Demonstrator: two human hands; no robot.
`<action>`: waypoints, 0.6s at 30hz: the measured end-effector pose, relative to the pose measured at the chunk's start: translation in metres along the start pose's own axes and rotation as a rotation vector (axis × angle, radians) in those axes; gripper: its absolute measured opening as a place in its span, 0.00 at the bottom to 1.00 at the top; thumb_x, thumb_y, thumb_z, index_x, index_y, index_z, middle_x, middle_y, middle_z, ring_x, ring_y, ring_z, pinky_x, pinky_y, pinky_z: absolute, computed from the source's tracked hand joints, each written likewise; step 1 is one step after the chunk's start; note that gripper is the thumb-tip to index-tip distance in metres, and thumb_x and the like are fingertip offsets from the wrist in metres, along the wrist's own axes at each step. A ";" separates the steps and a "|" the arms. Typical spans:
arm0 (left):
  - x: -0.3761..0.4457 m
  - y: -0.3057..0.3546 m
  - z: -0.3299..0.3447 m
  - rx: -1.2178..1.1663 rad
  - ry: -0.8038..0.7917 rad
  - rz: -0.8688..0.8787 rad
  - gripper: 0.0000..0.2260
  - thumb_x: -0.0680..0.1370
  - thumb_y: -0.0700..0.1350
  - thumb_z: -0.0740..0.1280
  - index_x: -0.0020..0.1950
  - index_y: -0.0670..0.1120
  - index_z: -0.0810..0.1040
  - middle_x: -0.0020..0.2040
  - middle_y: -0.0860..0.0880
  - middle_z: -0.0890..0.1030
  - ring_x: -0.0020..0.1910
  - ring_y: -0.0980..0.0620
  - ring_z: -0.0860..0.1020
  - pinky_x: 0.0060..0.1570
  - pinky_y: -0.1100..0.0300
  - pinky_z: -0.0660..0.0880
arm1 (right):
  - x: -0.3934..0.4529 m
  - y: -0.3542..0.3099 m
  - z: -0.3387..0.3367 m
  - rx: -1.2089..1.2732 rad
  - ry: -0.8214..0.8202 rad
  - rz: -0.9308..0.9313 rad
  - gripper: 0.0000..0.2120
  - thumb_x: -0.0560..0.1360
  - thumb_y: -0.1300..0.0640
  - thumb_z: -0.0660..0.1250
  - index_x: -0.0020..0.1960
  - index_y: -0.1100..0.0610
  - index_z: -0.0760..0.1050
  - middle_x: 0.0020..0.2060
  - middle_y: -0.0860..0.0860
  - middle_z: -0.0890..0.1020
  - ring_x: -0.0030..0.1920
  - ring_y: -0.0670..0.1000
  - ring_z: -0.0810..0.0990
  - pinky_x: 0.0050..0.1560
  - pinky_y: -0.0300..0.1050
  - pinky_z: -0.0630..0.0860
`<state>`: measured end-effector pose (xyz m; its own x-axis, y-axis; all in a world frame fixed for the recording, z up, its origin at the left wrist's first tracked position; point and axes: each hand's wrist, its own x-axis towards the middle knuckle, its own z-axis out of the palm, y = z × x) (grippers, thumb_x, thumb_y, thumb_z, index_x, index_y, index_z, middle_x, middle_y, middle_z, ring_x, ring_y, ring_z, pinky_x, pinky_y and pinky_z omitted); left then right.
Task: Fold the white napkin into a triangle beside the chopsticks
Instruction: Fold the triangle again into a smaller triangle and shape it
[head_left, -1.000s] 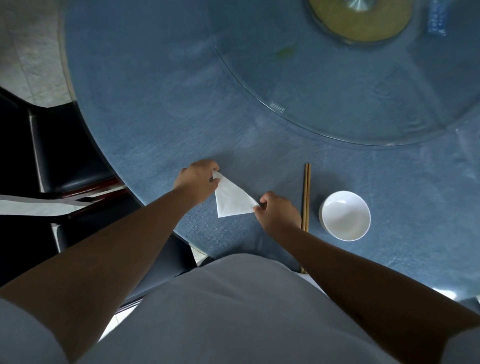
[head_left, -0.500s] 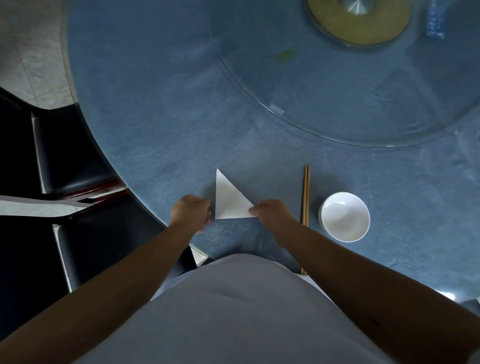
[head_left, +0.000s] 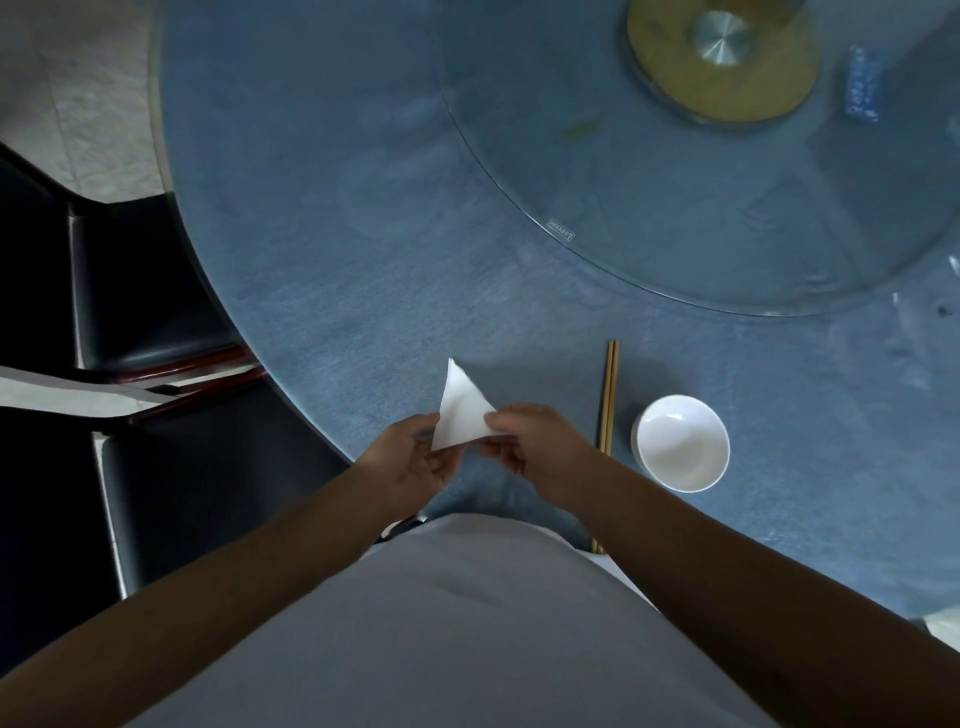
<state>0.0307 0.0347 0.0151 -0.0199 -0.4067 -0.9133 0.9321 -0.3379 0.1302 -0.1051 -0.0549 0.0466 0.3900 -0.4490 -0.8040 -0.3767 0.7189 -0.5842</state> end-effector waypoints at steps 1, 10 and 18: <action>0.000 0.000 -0.004 0.007 -0.016 0.001 0.14 0.78 0.41 0.64 0.62 0.36 0.74 0.49 0.40 0.82 0.45 0.46 0.81 0.44 0.56 0.77 | -0.002 0.001 -0.001 -0.005 -0.004 -0.003 0.06 0.77 0.62 0.63 0.41 0.59 0.75 0.37 0.56 0.79 0.36 0.50 0.79 0.33 0.41 0.65; 0.005 0.003 -0.030 0.127 -0.191 -0.005 0.21 0.74 0.48 0.65 0.60 0.35 0.74 0.53 0.39 0.82 0.49 0.45 0.82 0.49 0.55 0.78 | -0.017 0.012 -0.017 -0.028 -0.006 0.003 0.05 0.76 0.62 0.64 0.41 0.59 0.75 0.35 0.55 0.82 0.33 0.49 0.80 0.29 0.39 0.63; 0.004 0.012 -0.010 0.278 -0.242 0.025 0.14 0.75 0.47 0.67 0.58 0.43 0.78 0.48 0.45 0.84 0.44 0.49 0.83 0.38 0.58 0.79 | -0.024 0.018 -0.022 -0.083 -0.015 -0.020 0.05 0.76 0.61 0.65 0.42 0.58 0.76 0.35 0.53 0.85 0.29 0.45 0.79 0.28 0.37 0.64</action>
<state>0.0452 0.0381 0.0092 -0.1140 -0.5957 -0.7950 0.8000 -0.5295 0.2820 -0.1399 -0.0431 0.0525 0.4107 -0.4544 -0.7905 -0.4368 0.6629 -0.6080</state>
